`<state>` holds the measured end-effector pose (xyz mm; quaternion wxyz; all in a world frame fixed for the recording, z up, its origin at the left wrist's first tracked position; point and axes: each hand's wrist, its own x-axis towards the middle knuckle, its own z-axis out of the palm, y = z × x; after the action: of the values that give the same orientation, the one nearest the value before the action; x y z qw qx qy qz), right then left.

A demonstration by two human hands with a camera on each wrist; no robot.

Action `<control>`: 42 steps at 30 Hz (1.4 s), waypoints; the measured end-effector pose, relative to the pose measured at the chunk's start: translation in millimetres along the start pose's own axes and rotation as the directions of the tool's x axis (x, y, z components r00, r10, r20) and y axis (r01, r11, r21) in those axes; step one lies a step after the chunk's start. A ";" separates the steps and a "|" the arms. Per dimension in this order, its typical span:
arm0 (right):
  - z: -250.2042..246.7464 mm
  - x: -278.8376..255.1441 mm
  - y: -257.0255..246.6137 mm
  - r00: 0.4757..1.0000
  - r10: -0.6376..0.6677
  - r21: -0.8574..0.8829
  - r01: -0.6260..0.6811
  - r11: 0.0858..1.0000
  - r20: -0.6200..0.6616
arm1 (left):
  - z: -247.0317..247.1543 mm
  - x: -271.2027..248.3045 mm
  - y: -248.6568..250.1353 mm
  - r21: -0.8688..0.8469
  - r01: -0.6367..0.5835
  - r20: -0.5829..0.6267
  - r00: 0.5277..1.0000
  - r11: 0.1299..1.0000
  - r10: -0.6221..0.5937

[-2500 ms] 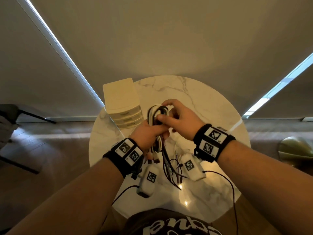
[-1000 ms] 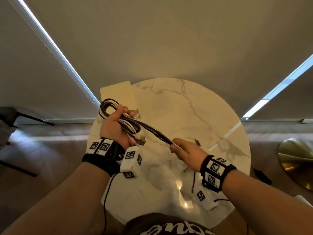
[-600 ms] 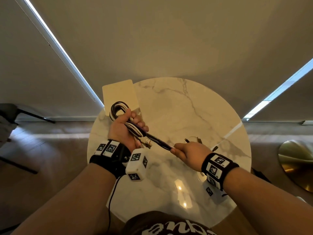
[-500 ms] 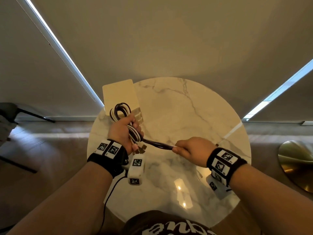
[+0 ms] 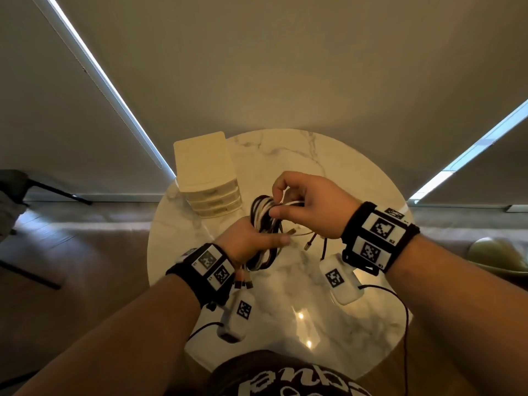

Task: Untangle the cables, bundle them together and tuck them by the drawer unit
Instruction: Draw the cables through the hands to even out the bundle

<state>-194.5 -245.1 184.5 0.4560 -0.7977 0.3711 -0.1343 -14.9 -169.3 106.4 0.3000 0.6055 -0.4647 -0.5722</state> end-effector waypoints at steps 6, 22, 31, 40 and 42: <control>-1.5 9.9 -2.5 0.999 0.024 0.114 -0.029 0.993 0.045 | 8.6 5.7 9.4 0.210 0.097 -0.025 0.995 0.973 -0.094; -8.2 6.7 -1.2 0.963 -0.160 -0.625 0.262 0.736 0.215 | 20.7 -9.4 10.3 -0.003 0.116 0.059 0.992 0.993 -0.116; 17.7 13.1 5.1 0.876 -0.161 -0.793 0.480 0.377 0.454 | 35.7 -16.6 4.7 0.085 0.121 0.189 0.973 0.989 -0.135; 14.4 17.7 0.4 0.915 -0.049 -0.836 0.386 0.391 0.400 | 28.5 -20.8 2.8 -0.170 0.128 0.278 0.957 0.977 -0.077; 17.4 19.5 -3.7 0.929 0.094 -0.865 0.292 0.408 0.358 | 28.3 -18.3 0.7 0.037 0.128 0.195 0.972 0.991 -0.133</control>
<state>-169.7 -246.9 175.6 0.0006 -0.9469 0.2472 0.2057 -41.0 -148.2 110.0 0.2069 0.5786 -0.4581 -0.6424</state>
